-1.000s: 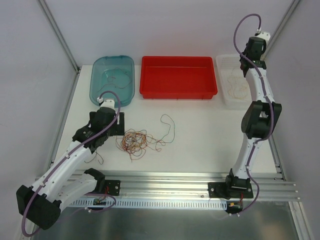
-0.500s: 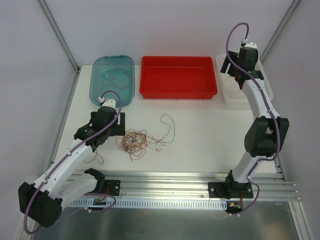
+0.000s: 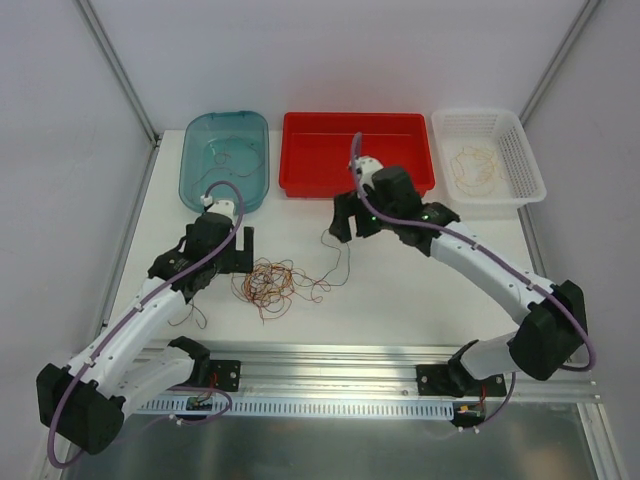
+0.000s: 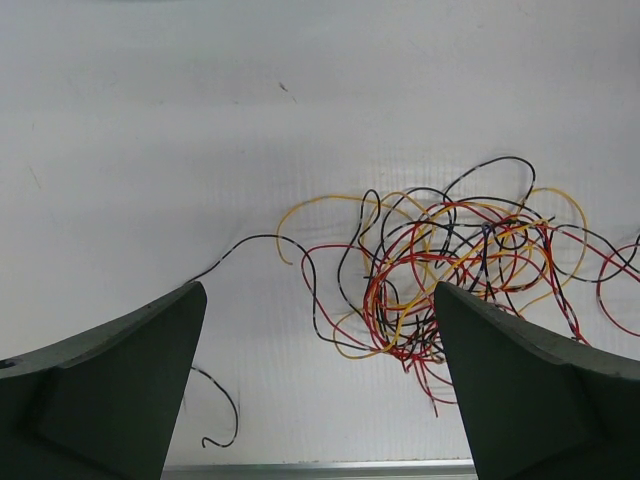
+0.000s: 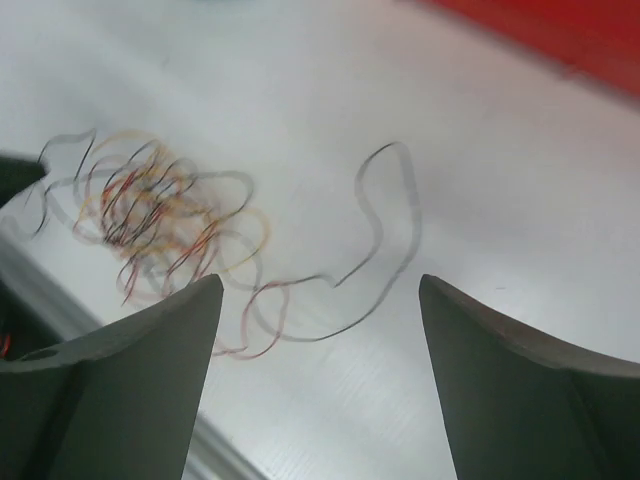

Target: Untangle the cables

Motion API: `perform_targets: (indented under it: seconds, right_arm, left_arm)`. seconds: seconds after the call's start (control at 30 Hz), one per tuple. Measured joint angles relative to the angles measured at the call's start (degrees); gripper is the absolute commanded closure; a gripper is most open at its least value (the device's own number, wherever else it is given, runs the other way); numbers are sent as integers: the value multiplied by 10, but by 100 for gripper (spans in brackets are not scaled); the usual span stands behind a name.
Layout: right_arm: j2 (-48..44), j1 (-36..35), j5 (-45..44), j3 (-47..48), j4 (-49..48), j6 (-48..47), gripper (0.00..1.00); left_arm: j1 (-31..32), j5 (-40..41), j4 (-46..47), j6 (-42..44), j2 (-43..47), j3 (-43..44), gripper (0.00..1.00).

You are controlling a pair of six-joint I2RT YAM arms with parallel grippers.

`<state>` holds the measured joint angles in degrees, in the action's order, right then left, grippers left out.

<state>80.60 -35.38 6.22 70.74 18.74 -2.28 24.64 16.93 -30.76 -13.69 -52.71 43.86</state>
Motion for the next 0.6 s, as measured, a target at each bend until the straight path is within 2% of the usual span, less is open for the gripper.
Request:
perform_targets:
  seconds: [0.17, 0.23, 0.43, 0.6]
  right_arm:
    - [33, -118, 16, -28, -13, 22, 18]
    - [57, -149, 19, -30, -31, 27, 21]
    - [147, -169, 49, -28, -108, 20, 27]
    - [229, -169, 76, 4, -130, -3, 29]
  left_arm:
    - [0, -19, 0, -1, -21, 0, 2]
    - [0, -29, 0, -1, -31, 0, 3]
    - [0, -41, 0, -2, -42, 0, 8]
    - [0, -55, 0, -2, -60, 0, 11]
